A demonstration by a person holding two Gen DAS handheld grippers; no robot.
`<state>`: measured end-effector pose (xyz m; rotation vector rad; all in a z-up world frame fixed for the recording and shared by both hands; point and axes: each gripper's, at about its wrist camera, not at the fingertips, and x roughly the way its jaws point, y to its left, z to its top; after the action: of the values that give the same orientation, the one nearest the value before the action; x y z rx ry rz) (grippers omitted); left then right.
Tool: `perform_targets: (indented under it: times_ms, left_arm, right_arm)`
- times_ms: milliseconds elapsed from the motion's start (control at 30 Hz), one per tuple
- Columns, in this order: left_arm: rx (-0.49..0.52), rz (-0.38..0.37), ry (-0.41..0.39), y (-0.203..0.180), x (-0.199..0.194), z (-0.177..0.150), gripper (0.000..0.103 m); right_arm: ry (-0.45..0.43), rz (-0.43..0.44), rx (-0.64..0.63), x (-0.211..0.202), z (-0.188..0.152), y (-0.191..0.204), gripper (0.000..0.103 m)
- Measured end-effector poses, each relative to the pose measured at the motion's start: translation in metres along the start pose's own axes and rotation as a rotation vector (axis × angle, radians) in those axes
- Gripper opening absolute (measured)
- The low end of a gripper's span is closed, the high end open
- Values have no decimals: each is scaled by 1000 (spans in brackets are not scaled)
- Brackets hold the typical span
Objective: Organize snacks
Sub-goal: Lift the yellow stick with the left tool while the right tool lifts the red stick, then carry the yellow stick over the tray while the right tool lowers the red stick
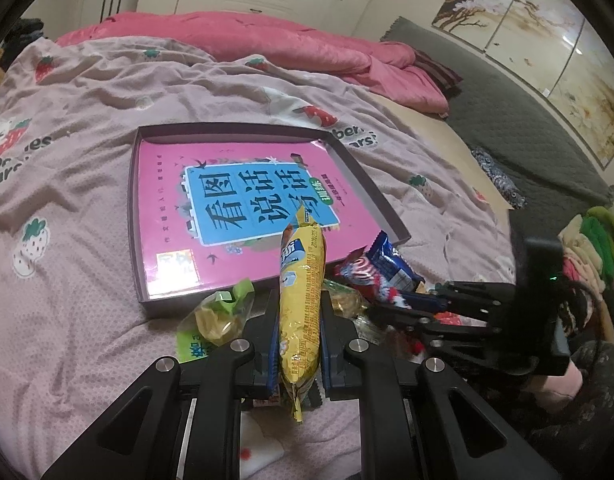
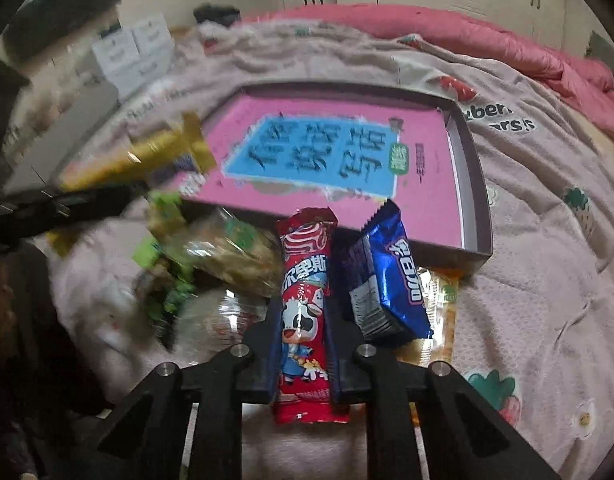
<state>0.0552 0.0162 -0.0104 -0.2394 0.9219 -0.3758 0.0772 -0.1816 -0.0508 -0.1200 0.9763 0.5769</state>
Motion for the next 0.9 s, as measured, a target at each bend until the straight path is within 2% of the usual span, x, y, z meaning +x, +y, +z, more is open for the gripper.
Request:
perform_targets:
  times_ms: [167, 433, 700, 900]
  left_arm:
    - [1, 1, -23, 0, -5, 3, 16]
    - [-3, 24, -60, 3, -8, 13, 16]
    - [-6, 81, -96, 13, 0, 31, 16]
    - [-28, 112, -111, 27, 10, 46, 16]
  right_arm:
    - [-66, 51, 68, -18, 6, -8, 18]
    - [-179, 34, 78, -33, 32, -15, 18]
    - [-240, 19, 82, -29, 53, -31, 18]
    - [-249, 5, 112, -20, 62, -49, 18]
